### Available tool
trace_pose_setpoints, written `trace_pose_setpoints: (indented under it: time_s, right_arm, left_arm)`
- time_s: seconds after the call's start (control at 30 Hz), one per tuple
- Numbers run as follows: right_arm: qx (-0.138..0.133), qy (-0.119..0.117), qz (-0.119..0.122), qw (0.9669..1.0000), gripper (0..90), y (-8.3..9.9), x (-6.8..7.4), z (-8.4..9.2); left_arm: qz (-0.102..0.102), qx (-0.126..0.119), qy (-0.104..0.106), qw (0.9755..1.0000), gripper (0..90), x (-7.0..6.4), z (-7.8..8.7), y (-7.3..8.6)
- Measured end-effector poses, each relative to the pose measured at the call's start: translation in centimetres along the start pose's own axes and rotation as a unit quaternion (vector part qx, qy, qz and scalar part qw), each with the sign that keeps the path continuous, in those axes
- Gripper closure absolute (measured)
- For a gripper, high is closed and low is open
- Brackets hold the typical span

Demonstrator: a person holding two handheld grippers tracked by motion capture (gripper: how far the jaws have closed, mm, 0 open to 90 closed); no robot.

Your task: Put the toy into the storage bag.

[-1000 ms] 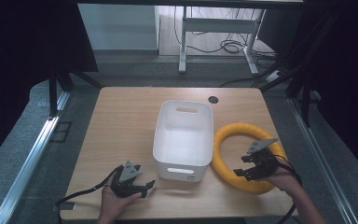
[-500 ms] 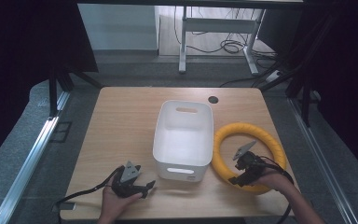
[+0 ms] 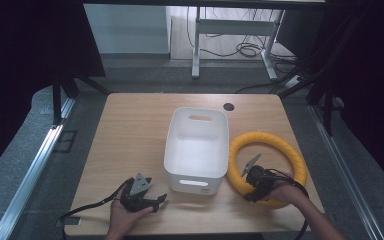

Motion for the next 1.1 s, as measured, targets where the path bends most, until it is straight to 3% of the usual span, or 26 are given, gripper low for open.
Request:
trace_pose_setpoints:
  time_s: [0.37, 0.7, 0.77, 0.93, 1.0, 1.1]
  right_arm:
    - [0.005, -0.019, -0.018, 0.9996, 50.6, 0.0, -0.2, -0.2]
    - [-0.057, -0.054, -0.039, 0.9962, 50.9, 0.4, -1.2, 1.9]
    - [-0.090, -0.071, -0.054, 0.9919, 50.9, 0.6, -1.8, 3.0]
    - [-0.119, -0.078, -0.067, 0.9876, 50.9, 0.9, -2.3, 4.1]
    - [-0.141, -0.082, -0.077, 0.9836, 51.0, 1.1, -2.7, 5.0]
    - [-0.157, -0.086, -0.083, 0.9803, 51.0, 1.2, -3.0, 5.4]
  left_arm:
    - [-0.001, 0.000, -0.001, 1.0000, 19.1, 0.0, 0.0, 0.0]
    - [0.002, -0.003, -0.004, 1.0000, 19.2, 0.0, 0.1, -0.1]
    - [0.002, -0.005, -0.004, 1.0000, 19.2, 0.0, 0.1, -0.1]
    - [0.003, -0.004, -0.005, 1.0000, 19.2, 0.0, 0.0, -0.1]
    - [0.001, -0.002, -0.004, 1.0000, 19.2, 0.1, 0.0, 0.0]
    - [0.002, -0.003, -0.004, 1.0000, 19.2, 0.1, 0.0, 0.0]
Point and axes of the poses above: each handheld gripper's, and its own axes: z roughly backward along the jaws, y roughly out of its underside, x roughly to its left, the point moved 5 cm from there along -z, roughly forward along the jaws, and after that the axes turned 8 degrees about y, right-handed, at the moved point
